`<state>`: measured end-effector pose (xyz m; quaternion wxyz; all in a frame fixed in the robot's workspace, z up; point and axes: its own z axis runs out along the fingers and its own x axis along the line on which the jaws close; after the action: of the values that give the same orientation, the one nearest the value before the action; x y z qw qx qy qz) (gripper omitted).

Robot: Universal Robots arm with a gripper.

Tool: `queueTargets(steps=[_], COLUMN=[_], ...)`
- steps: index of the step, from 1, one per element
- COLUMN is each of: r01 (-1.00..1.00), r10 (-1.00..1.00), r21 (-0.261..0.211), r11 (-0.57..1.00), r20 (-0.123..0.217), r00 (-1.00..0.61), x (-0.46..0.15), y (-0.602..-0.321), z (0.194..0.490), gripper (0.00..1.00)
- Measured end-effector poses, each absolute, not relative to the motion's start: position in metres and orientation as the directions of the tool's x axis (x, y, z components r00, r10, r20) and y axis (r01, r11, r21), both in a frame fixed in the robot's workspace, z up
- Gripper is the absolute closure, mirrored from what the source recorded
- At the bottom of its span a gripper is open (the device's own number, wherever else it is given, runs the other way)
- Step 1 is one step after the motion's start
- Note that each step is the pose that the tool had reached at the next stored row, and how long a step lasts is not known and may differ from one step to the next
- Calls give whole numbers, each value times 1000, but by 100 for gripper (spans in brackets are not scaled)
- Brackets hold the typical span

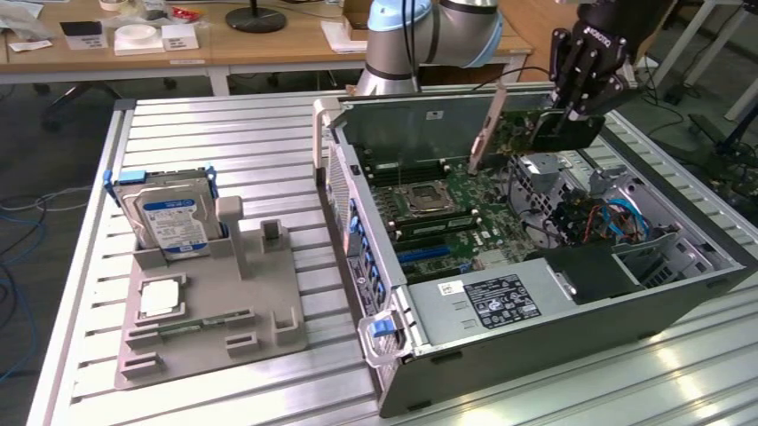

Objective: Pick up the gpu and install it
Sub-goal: 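Insert the gpu into the slot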

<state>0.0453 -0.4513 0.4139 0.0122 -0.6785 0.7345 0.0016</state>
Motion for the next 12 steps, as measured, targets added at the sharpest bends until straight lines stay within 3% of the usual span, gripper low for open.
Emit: queueTargets(steps=[12], r01=[-999], r10=[-999], r21=[-27], r11=[44], r20=[-21], r00=[-43], x=[32], y=[-451], z=[411], gripper=[73])
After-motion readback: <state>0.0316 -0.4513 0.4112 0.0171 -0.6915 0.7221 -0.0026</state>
